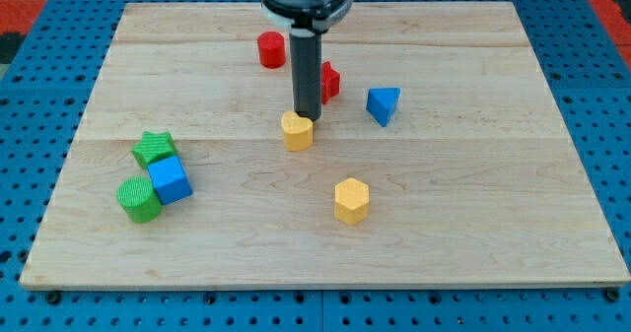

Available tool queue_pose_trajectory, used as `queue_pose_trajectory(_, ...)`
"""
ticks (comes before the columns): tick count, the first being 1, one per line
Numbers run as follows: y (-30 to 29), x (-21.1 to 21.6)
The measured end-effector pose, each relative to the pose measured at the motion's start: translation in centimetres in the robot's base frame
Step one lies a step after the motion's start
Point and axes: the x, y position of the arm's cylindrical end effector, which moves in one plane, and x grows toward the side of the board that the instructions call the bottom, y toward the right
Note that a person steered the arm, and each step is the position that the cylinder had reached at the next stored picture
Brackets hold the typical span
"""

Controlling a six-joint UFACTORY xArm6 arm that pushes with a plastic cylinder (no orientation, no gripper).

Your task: Place the yellow heart bottom left to the blue cube

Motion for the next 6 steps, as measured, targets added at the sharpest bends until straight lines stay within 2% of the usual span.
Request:
queue_pose_trajectory(2, -8.5, 6.4)
queue_pose_trajectory(3, -5.5, 2.5)
queue_pose_trajectory(4, -3.4, 6.6)
queue_pose_trajectory(5, -5.0, 10.8)
queue_pose_trajectory(6, -12.7, 10.8)
